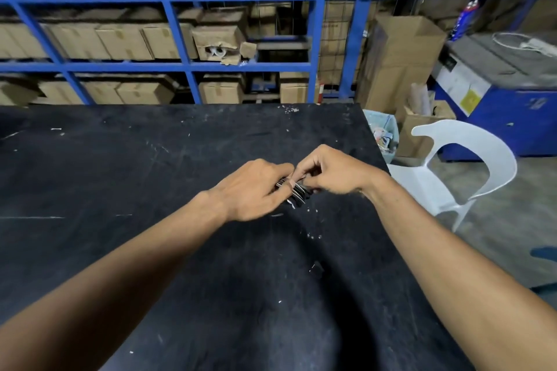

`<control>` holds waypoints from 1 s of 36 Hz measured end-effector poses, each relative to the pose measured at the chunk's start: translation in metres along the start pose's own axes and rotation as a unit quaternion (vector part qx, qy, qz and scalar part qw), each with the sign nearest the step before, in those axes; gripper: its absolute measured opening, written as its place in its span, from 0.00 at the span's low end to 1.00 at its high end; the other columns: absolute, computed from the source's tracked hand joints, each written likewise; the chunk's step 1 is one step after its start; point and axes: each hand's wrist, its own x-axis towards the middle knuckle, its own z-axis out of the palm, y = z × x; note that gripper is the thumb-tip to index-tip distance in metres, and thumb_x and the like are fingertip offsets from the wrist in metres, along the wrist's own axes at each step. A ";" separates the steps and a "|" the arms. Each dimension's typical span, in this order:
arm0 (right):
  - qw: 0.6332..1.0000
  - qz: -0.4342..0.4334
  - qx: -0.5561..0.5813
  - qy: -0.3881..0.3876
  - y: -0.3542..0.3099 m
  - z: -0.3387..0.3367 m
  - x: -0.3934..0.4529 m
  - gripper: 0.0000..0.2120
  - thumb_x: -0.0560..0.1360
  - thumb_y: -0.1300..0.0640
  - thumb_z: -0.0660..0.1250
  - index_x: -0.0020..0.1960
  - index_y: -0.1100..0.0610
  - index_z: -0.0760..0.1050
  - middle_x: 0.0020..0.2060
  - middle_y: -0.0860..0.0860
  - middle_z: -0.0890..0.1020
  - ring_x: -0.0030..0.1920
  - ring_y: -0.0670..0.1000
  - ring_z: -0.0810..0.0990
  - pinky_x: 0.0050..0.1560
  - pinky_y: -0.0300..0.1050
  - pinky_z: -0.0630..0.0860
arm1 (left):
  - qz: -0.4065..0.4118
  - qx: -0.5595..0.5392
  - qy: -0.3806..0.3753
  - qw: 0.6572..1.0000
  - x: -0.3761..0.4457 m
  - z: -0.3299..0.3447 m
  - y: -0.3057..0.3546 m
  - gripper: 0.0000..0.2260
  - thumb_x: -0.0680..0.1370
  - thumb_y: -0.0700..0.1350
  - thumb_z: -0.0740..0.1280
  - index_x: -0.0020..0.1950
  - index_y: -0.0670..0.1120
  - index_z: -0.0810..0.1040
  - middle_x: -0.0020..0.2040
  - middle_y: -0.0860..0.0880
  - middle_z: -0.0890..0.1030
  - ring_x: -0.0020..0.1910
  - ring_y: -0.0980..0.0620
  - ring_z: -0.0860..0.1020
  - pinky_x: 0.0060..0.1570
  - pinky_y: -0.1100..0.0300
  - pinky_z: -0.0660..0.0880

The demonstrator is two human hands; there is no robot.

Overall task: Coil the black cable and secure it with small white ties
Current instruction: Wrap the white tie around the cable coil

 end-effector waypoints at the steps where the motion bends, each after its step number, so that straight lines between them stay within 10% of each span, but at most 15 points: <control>1: 1.000 -0.001 0.005 -0.014 -0.001 -0.002 0.000 0.14 0.77 0.70 0.68 0.50 0.56 0.89 0.29 0.43 0.81 0.32 0.45 0.73 0.39 0.42 0.73 | -0.004 0.004 -0.005 1.000 0.001 0.000 0.000 0.11 0.83 0.51 0.58 0.42 0.50 0.67 0.31 0.51 0.74 0.30 0.48 0.73 0.36 0.50 0.70; 12: 0.996 0.024 0.065 -0.059 0.005 -0.003 -0.008 0.12 0.80 0.73 0.65 0.60 0.63 0.73 0.52 0.60 0.86 0.41 0.51 0.78 0.42 0.44 0.78 | -0.039 0.015 -0.040 0.998 0.008 0.001 0.002 0.07 0.84 0.50 0.60 0.50 0.49 0.65 0.31 0.51 0.75 0.29 0.52 0.72 0.33 0.52 0.66; 17: 0.997 0.010 0.035 -0.068 0.005 -0.003 -0.010 0.10 0.80 0.72 0.66 0.59 0.62 0.73 0.41 0.44 0.88 0.36 0.46 0.78 0.42 0.46 0.79 | -0.056 0.030 -0.054 0.996 0.011 0.002 0.006 0.07 0.83 0.51 0.60 0.49 0.50 0.67 0.34 0.51 0.76 0.31 0.53 0.73 0.35 0.53 0.68; 21: 0.998 0.001 0.026 -0.060 0.004 -0.007 -0.012 0.11 0.80 0.67 0.69 0.57 0.56 0.71 0.45 0.55 0.89 0.38 0.51 0.82 0.48 0.57 0.80 | -0.086 0.030 -0.066 0.994 0.013 0.005 0.007 0.10 0.84 0.52 0.58 0.44 0.50 0.68 0.34 0.53 0.75 0.32 0.53 0.74 0.38 0.54 0.69; 36: 0.995 -0.042 -0.016 0.087 0.000 -0.023 -0.025 0.06 0.72 0.66 0.78 0.45 0.56 0.88 0.32 0.53 0.87 0.35 0.48 0.88 0.47 0.37 0.81 | -0.124 -0.122 -0.077 0.982 0.007 0.015 0.000 0.18 0.85 0.49 0.60 0.34 0.50 0.70 0.28 0.52 0.71 0.27 0.53 0.67 0.31 0.62 0.63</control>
